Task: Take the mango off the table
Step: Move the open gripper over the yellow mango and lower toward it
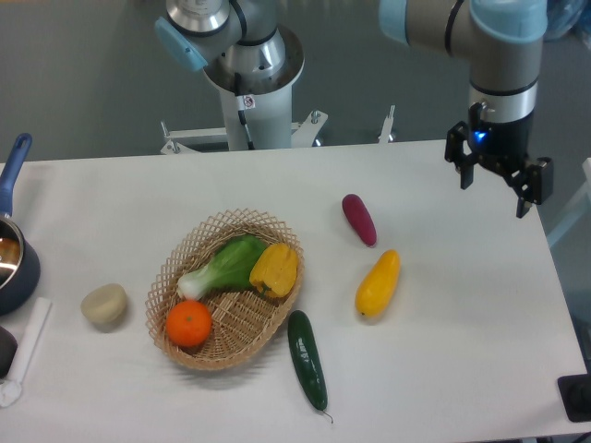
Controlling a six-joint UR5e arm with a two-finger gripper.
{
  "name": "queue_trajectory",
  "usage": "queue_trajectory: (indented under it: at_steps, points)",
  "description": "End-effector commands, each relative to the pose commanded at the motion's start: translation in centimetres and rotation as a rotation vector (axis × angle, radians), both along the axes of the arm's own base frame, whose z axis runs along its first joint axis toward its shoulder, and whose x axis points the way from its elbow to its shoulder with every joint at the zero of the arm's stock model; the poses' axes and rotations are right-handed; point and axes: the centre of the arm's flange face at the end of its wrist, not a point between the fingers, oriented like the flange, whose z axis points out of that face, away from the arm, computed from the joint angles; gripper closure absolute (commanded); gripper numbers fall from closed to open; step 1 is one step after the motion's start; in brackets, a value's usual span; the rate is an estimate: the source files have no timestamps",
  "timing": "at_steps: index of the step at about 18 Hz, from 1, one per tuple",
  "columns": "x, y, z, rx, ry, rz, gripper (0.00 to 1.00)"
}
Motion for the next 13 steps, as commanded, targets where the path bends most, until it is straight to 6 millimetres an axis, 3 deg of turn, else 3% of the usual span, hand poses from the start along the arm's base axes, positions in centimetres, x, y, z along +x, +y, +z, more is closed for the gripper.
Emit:
queue_trajectory:
  at_steps: [4, 7, 13]
  points:
    - [0.7, 1.8, -1.4, 0.026, -0.038, 0.083, 0.00]
    - [2.2, 4.7, -3.4, 0.070, -0.101, 0.181, 0.00]
    - [2.6, 6.9, -8.4, 0.104, -0.184, 0.229, 0.00]
